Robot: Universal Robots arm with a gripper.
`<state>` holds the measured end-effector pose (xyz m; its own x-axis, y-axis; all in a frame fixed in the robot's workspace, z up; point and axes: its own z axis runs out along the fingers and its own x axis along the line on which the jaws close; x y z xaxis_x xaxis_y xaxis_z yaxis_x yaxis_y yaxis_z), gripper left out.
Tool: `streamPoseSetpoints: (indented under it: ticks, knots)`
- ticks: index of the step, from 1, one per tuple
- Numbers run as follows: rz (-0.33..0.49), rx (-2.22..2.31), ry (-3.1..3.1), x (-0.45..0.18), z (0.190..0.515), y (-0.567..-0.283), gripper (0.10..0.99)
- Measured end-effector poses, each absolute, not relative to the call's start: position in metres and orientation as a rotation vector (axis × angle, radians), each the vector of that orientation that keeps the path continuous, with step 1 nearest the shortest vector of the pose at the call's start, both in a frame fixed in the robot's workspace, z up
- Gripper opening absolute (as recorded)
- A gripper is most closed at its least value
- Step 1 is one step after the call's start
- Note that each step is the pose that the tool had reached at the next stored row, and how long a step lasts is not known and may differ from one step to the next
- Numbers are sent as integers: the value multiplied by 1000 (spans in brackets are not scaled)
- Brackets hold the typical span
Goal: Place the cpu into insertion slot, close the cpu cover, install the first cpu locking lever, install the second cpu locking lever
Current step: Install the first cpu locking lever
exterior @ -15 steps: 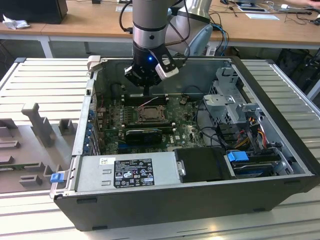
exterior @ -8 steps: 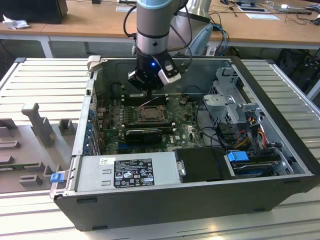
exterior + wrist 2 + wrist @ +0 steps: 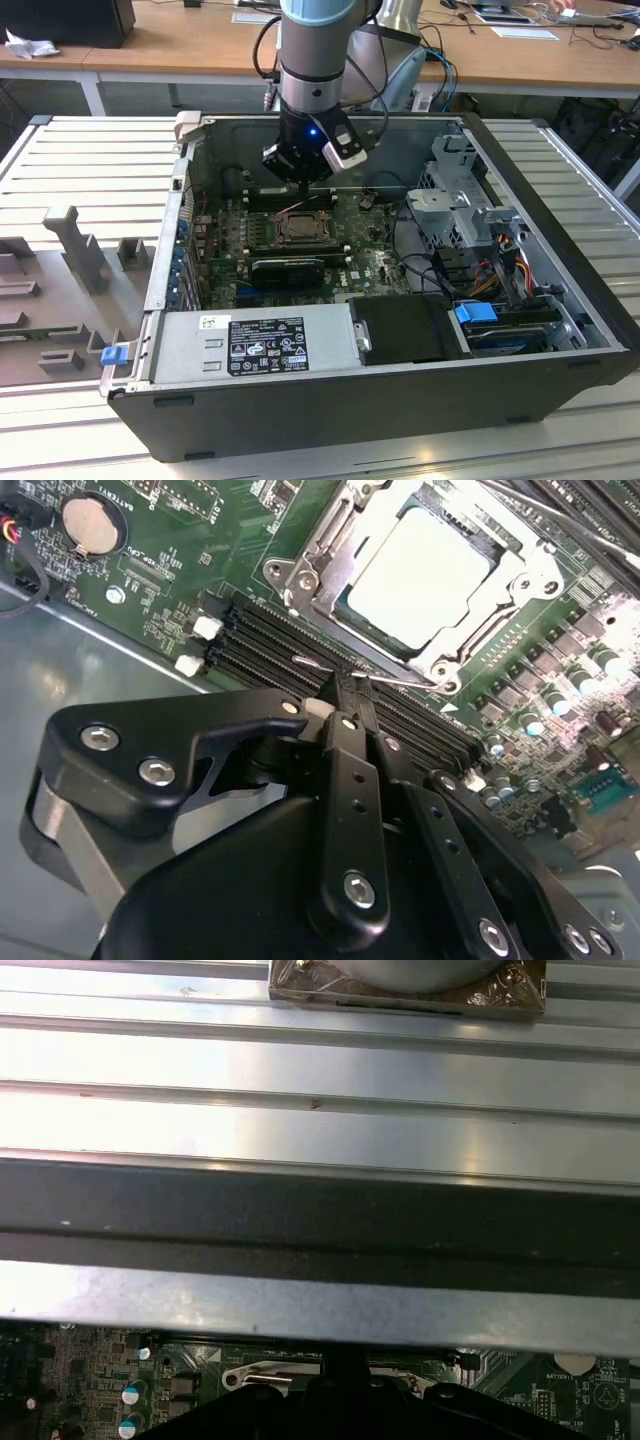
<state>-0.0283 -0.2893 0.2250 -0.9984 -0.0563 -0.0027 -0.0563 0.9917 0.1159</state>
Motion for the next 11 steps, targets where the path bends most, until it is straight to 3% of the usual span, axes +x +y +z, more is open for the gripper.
streamPoseSetpoints:
  ticks: [11]
  knots:
    - [-182,89,-3134,-22,217,-289,106]
